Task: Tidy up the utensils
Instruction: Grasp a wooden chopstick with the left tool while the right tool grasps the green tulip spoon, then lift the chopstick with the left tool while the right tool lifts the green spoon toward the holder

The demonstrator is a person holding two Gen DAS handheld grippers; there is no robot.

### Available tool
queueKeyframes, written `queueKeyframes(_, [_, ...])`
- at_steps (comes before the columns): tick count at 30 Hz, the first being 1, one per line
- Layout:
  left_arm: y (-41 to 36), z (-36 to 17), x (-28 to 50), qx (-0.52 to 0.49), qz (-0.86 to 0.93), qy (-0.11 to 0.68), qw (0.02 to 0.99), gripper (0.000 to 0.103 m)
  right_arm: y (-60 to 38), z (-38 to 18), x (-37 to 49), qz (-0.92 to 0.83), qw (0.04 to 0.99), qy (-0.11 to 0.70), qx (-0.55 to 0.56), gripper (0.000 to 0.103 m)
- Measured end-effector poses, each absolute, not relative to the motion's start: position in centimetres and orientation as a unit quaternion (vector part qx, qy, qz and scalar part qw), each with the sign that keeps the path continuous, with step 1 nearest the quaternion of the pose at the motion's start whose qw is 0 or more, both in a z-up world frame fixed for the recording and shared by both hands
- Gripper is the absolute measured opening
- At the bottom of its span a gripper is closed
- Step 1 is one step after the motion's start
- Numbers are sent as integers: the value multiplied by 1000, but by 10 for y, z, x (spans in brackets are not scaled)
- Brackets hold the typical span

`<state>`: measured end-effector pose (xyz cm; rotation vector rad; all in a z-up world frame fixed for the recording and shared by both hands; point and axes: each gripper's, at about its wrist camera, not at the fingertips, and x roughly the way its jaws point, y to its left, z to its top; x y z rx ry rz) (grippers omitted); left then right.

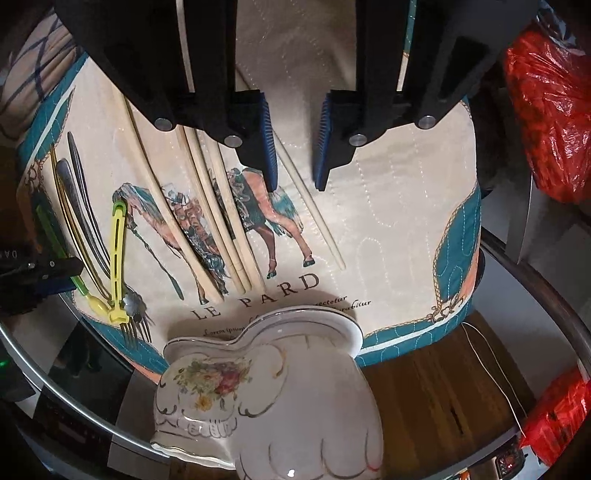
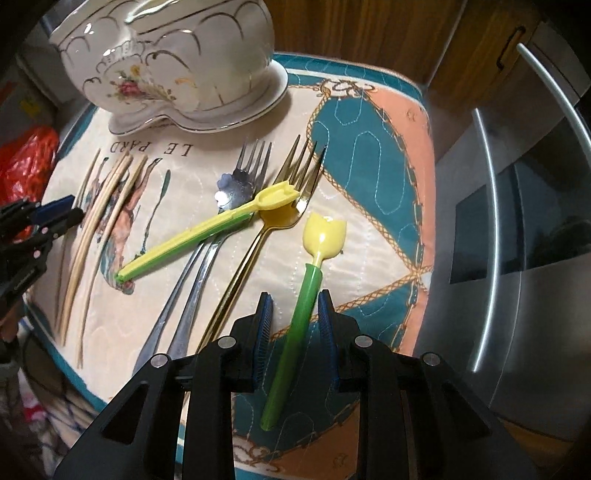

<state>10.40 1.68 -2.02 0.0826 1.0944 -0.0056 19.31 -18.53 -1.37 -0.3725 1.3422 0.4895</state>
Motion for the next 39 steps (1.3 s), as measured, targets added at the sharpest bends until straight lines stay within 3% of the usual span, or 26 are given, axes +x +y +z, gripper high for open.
queueKeyframes(1, [17,-21,103,38,-5,521,853,21,-187,-14,195,224,739,613,-167,24])
queueKeyframes(2, [18,-21,103,37,-8,522,852,21,-189,-14,197,223,739,615,-164,14])
queueKeyframes(4, [21,-21,101,32,-13,522,852,21,-194,-14,204,225,739,619,-142,11])
queueKeyframes(7, [26,-24,99,31,-17,516,856,12,-205,-14,205,232,746,614,-116,11])
queueKeyframes(8, [26,-24,98,30,-17,514,857,4,-208,-14,206,233,749,611,-104,11])
queueKeyframes(17, [29,-3,77,-1,-37,469,882,4,-219,10,201,254,782,567,-58,11])
queueKeyframes(32, [31,119,53,-28,-47,254,966,4,-186,110,177,324,875,358,-1,11])
queueKeyframes(39, [33,164,79,-36,-49,178,982,4,-169,131,197,343,886,311,28,11])
